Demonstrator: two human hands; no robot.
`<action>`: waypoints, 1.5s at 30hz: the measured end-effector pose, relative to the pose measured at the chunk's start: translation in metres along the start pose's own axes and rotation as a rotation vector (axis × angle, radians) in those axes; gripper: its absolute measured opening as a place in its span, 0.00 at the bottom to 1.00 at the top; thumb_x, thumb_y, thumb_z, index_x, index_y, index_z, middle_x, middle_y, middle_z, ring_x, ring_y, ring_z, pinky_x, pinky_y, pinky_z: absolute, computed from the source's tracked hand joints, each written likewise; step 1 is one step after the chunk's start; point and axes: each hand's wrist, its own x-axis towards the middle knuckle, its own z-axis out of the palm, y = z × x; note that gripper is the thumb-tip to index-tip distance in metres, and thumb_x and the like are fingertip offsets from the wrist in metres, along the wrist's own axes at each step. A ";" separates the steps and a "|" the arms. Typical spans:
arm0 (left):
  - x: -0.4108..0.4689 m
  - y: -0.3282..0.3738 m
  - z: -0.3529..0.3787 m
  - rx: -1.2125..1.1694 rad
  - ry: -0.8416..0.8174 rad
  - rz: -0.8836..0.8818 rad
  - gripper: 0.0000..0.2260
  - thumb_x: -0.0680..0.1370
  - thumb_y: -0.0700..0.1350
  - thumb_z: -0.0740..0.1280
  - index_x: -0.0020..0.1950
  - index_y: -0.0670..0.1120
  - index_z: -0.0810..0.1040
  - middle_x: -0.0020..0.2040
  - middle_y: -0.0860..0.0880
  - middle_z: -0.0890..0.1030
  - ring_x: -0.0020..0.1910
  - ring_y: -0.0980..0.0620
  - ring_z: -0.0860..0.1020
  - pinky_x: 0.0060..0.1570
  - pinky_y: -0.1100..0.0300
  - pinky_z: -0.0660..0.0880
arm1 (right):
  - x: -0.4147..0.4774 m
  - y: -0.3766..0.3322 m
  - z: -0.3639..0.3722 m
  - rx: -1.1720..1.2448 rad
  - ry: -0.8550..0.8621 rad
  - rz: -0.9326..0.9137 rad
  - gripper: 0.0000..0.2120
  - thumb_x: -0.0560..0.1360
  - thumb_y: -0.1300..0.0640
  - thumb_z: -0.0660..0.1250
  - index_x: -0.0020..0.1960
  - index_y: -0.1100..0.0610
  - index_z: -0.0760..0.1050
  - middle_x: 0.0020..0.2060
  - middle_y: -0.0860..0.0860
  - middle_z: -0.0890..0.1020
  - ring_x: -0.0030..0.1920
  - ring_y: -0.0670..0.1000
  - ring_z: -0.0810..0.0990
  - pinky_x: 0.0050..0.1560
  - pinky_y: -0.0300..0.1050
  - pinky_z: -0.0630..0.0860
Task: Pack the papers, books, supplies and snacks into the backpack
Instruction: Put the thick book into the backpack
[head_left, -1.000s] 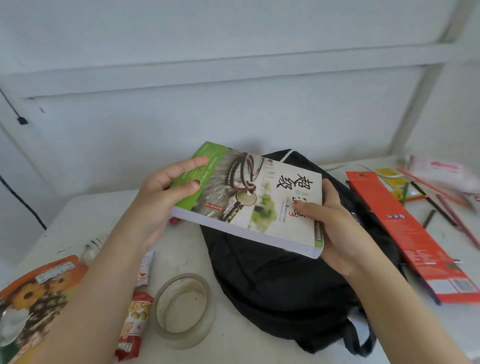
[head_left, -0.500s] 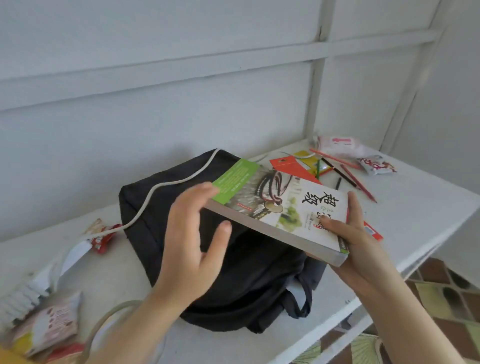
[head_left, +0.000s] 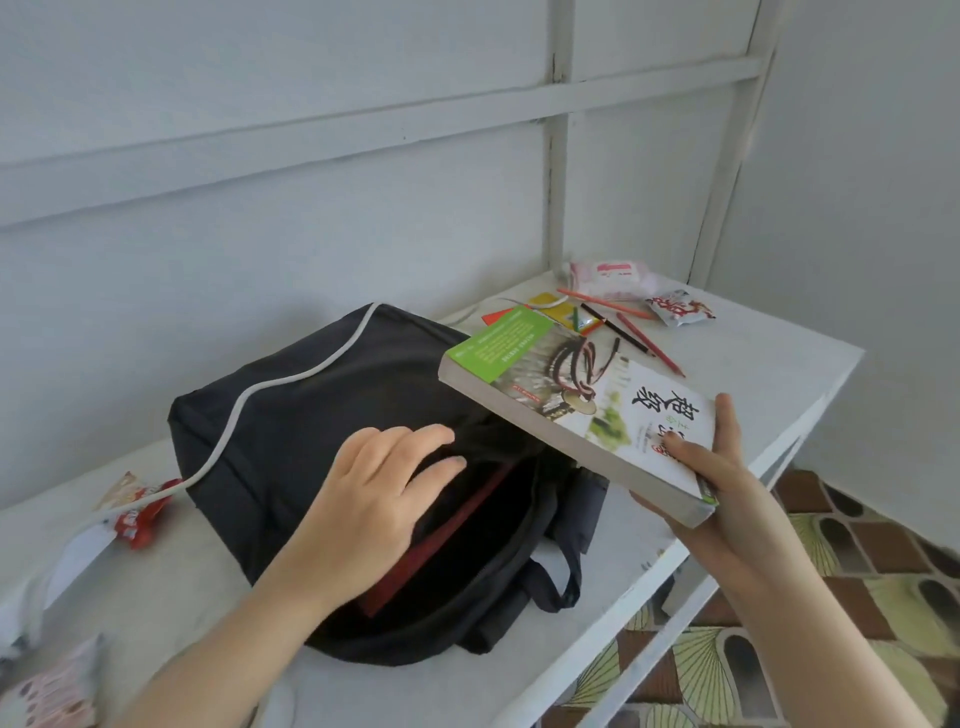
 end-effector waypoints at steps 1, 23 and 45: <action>0.001 -0.006 0.000 0.054 0.016 0.036 0.21 0.80 0.35 0.49 0.55 0.43 0.82 0.56 0.48 0.72 0.50 0.49 0.71 0.53 0.56 0.67 | -0.001 0.000 -0.001 -0.002 0.002 -0.004 0.38 0.77 0.68 0.59 0.74 0.35 0.51 0.63 0.46 0.75 0.40 0.50 0.85 0.29 0.44 0.79; 0.021 -0.105 -0.004 -0.473 -0.348 -0.854 0.28 0.75 0.43 0.68 0.67 0.57 0.55 0.49 0.48 0.77 0.49 0.45 0.78 0.48 0.57 0.70 | 0.003 0.020 -0.009 -0.058 0.012 0.078 0.38 0.75 0.67 0.61 0.73 0.34 0.53 0.62 0.48 0.76 0.37 0.52 0.84 0.28 0.46 0.79; 0.030 -0.085 -0.013 -0.095 -0.510 -0.489 0.33 0.74 0.53 0.68 0.67 0.74 0.50 0.40 0.52 0.71 0.42 0.53 0.73 0.39 0.61 0.64 | -0.009 0.019 -0.019 -0.161 -0.060 0.081 0.41 0.71 0.69 0.63 0.71 0.33 0.56 0.55 0.43 0.82 0.48 0.57 0.84 0.32 0.48 0.80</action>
